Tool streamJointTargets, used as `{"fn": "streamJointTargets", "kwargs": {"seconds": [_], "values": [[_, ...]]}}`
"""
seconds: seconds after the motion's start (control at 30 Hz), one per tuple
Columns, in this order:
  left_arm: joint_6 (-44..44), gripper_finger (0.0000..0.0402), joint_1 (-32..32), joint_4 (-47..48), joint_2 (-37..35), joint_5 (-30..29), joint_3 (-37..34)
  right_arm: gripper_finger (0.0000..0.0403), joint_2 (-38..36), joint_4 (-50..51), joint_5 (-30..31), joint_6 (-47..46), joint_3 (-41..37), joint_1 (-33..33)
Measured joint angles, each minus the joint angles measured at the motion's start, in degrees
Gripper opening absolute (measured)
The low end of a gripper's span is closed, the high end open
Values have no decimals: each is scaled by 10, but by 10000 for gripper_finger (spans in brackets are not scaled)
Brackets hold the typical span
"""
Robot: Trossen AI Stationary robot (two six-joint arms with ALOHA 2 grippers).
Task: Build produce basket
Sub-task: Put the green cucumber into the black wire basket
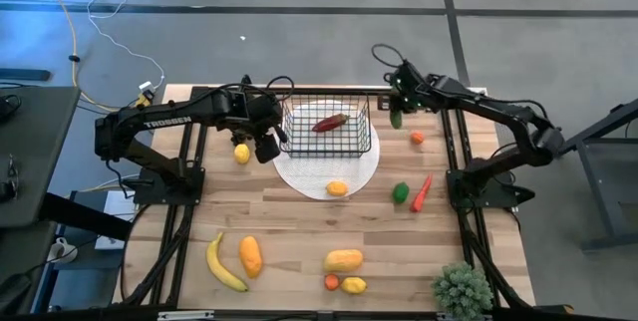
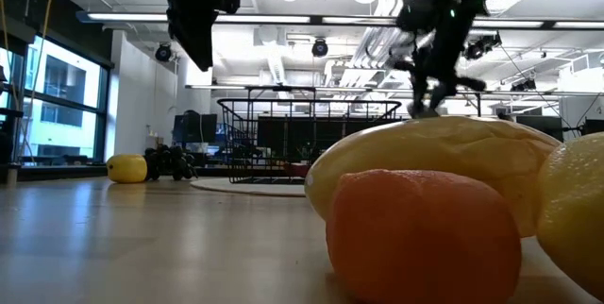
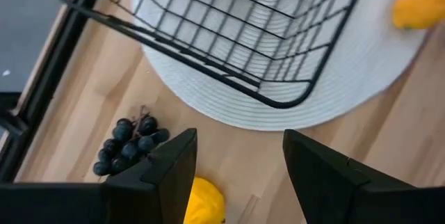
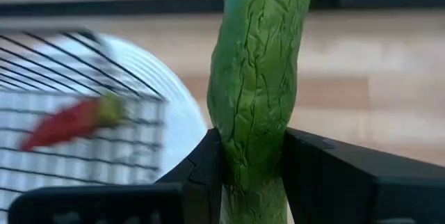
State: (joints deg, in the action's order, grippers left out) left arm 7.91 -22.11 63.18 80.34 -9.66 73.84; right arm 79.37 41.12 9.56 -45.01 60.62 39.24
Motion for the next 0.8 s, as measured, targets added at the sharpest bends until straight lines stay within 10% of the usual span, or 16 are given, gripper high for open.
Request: {"fn": "streamJointTargets", "kwargs": {"seconds": [0.37,0.8], "values": [[-11,202,0,0,0,6,0,81,-6,-93,94,84,107,-84],[-6,202,0,0,0,6,0,82,78,-247,10,364,108,-158]]}}
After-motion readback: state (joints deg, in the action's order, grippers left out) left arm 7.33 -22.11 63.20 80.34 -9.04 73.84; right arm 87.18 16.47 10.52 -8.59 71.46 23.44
